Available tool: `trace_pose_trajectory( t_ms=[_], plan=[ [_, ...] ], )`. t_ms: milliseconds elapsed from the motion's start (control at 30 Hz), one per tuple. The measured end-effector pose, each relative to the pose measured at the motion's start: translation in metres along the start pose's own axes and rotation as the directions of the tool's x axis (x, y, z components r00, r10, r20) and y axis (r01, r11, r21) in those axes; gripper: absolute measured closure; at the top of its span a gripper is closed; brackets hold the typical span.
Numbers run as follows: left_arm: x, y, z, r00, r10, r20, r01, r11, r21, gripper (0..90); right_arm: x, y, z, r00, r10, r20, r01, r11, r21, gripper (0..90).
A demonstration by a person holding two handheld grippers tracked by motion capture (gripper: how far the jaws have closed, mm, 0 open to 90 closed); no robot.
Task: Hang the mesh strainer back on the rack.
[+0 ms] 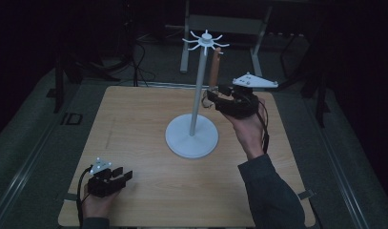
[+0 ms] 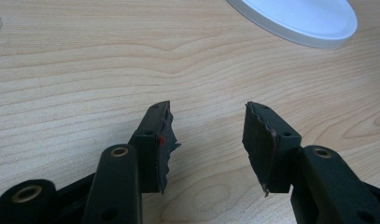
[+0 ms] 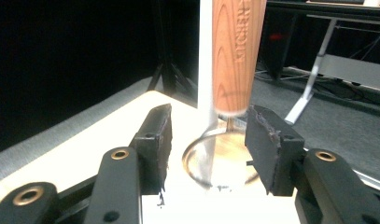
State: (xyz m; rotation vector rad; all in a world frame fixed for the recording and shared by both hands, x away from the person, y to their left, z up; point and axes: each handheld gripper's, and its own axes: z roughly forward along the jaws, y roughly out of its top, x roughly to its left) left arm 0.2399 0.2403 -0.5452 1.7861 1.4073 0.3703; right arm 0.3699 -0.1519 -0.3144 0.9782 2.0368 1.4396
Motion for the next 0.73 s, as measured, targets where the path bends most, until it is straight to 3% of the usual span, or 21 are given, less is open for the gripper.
trace_pose_trajectory(
  t_ms=[367, 733],
  plan=[
    [0.000, 0.000, 0.000, 1.0000, 0.000, 0.000, 0.000, 1.0000, -0.002, 52.5, -0.001, -0.015, 0.000, 0.9988, -0.034, 0.036, 0.030, 0.9933, 0.112, 44.8],
    [0.000, 0.000, 0.000, 1.0000, 0.004, -0.001, -0.004, 1.0000, 0.000, 52.5, -0.013, -0.047, 0.006, 0.9976, -0.036, 0.059, 0.022, 0.9762, 0.216, 42.3]
  ],
)
